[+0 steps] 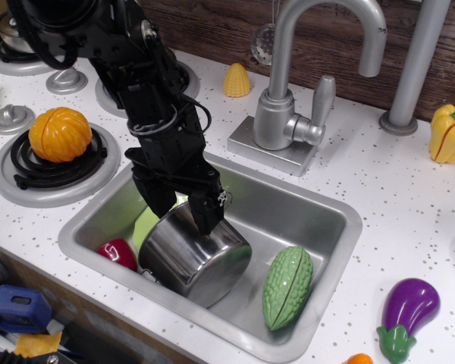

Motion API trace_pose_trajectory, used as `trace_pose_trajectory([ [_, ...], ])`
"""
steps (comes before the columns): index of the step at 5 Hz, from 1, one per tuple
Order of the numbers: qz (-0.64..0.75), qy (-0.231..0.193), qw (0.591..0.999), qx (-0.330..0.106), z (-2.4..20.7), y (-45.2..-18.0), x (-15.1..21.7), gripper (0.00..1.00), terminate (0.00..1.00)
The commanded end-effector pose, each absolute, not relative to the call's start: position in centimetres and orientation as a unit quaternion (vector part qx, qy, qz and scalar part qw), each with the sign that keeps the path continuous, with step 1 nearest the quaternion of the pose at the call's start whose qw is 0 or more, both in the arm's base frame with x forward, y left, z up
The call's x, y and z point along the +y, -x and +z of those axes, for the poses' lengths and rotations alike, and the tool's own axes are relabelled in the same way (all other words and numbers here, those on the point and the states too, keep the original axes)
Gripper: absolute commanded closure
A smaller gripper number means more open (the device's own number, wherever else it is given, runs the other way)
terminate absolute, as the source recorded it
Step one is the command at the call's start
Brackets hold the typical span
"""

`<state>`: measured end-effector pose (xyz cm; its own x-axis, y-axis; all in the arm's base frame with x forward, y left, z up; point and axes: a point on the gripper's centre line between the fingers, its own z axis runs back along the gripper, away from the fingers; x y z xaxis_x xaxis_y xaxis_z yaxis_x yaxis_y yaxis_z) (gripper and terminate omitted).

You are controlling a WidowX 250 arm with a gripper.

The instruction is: Flip pot upright in sink

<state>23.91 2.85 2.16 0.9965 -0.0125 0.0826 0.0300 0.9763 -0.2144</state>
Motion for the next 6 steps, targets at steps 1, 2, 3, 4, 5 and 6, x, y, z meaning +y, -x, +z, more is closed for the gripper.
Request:
trace_pose_trajectory([
  [1, -0.008, 0.123, 0.991, -0.054, 2.6, -24.6, 2.7, 0.00, 0.00],
  [2, 0.002, 0.136, 0.989, -0.052, 2.4, -24.6, 2.2, 0.00, 0.00],
  [3, 0.021, 0.191, 0.980, -0.049, 2.0, -24.4, 1.6, 0.00, 0.00],
  [4, 0.047, 0.253, 0.965, -0.045, 2.1, -24.5, 0.7, 0.00, 0.00],
  [5, 0.054, 0.253, 0.965, -0.038, 2.6, -24.7, 0.1, 1.00, 0.00],
  [6, 0.053, 0.256, 0.964, -0.038, 2.6, -24.7, 0.2, 1.00, 0.00],
])
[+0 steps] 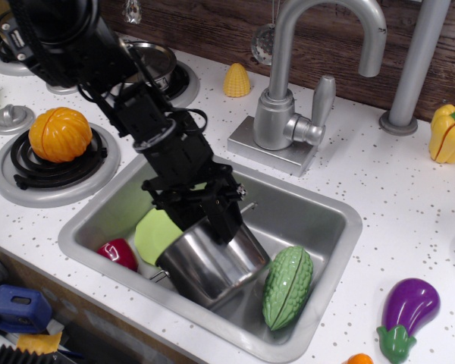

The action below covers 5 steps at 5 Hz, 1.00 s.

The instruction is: Flip pot upright in sink

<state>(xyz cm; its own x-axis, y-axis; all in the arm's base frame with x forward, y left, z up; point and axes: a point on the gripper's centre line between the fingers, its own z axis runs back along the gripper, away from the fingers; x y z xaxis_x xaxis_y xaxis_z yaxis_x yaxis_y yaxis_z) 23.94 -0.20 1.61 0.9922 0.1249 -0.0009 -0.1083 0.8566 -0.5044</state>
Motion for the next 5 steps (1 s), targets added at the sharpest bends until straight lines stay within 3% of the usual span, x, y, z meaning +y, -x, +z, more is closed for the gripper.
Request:
trace_pose_trajectory([
  [1, 0.053, 0.251, 0.966, -0.042, 2.5, -24.7, 0.1, 1.00, 0.00],
  [2, 0.050, 0.246, 0.967, -0.045, 2.5, -24.7, 0.2, 1.00, 0.00],
  [5, 0.042, 0.085, 0.995, -0.040, 5.4, -25.4, -0.8, 1.00, 0.00],
])
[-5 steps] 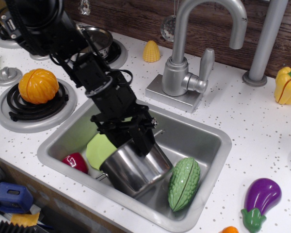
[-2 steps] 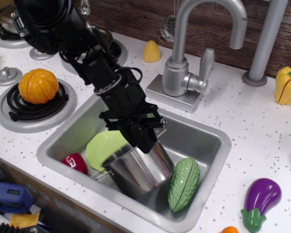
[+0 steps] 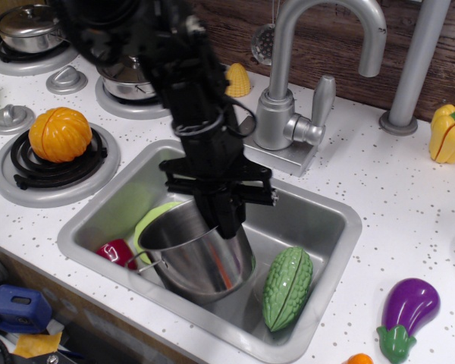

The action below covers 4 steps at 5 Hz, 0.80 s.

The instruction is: Flip pot upright in sink

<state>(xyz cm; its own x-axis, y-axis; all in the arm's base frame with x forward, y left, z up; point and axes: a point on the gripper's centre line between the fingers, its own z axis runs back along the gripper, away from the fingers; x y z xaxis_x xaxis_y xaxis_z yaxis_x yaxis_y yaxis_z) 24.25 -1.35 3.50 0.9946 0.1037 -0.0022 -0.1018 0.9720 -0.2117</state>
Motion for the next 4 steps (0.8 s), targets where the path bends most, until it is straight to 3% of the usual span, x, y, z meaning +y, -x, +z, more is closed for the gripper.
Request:
trace_pose_trajectory([
  [1, 0.015, 0.009, 0.997, -0.075, 4.7, -25.2, -0.1, 1.00, 0.00],
  [2, 0.012, 0.029, 0.994, -0.108, 4.0, -24.9, 0.1, 1.00, 0.00],
  [3, 0.009, 0.010, 0.991, -0.132, 3.5, -24.8, -0.2, 1.00, 0.00],
  [4, 0.003, -0.006, 0.990, -0.144, 3.3, -24.8, -0.2, 1.00, 1.00],
])
